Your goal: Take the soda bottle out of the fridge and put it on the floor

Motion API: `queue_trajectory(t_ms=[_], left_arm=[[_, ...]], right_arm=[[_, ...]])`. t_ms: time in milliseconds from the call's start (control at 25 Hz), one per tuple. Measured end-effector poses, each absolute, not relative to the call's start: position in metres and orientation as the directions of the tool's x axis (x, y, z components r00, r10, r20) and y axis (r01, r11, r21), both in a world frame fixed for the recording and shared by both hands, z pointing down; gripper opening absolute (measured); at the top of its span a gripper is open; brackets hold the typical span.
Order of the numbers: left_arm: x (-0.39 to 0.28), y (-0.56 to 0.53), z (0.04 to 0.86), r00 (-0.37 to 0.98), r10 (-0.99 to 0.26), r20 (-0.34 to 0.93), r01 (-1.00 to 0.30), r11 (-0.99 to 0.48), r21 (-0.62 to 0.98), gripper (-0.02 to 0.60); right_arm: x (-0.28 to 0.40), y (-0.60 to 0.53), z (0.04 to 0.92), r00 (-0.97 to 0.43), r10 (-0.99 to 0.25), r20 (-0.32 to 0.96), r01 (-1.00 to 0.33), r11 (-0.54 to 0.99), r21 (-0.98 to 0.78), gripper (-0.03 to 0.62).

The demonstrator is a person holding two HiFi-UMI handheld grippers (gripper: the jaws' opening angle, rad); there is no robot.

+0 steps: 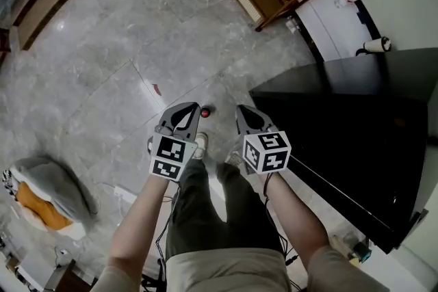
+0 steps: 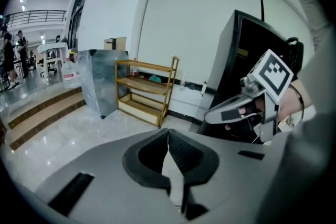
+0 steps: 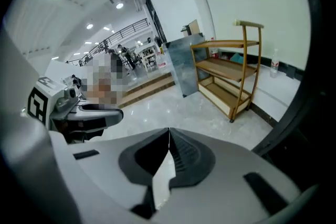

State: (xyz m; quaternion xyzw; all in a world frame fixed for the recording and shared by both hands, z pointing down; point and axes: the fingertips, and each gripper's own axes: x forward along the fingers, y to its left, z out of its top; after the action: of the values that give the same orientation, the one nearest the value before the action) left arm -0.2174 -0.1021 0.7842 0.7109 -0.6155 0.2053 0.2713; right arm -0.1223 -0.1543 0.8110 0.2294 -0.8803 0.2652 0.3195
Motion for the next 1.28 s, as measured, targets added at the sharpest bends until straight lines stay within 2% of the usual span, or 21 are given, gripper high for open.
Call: queue_trajectory(t_ms=[160, 440, 760, 1160, 1280], left_arm=[[-0.194, -0.113, 0.717, 0.211, -0.777, 0.593, -0.977, -0.182, 0.110, 0.008], [-0.167, -0.123, 0.605, 0.250, -0.812, 0.528, -0.966, -0.244, 0.081, 0.008], [-0.136, -0.119, 0.495, 0.309, -0.814, 0.492, -0.943, -0.331, 0.044, 0.008], [-0.076, -0.126, 0.366, 0.438, -0.815, 0.381, -0.864, -0.499, -0.074, 0.008], [-0.055, -0.122, 0.326, 0.474, -0.819, 0.324, -0.837, -0.533, -0.123, 0.008]], right_arm=[[-0.102, -0.165, 0.732, -0.715, -0.325, 0.619, -0.602, 0.736, -0.309, -0.003], [-0.072, -0.171, 0.612, -0.730, -0.444, 0.519, -0.621, 0.748, -0.234, -0.003], [-0.035, -0.156, 0.463, -0.770, -0.518, 0.374, -0.620, 0.745, -0.244, -0.003], [0.015, -0.137, 0.338, -0.732, -0.636, 0.246, -0.658, 0.753, -0.012, -0.003], [0.035, -0.130, 0.303, -0.727, -0.667, 0.164, -0.682, 0.728, -0.064, -0.003]])
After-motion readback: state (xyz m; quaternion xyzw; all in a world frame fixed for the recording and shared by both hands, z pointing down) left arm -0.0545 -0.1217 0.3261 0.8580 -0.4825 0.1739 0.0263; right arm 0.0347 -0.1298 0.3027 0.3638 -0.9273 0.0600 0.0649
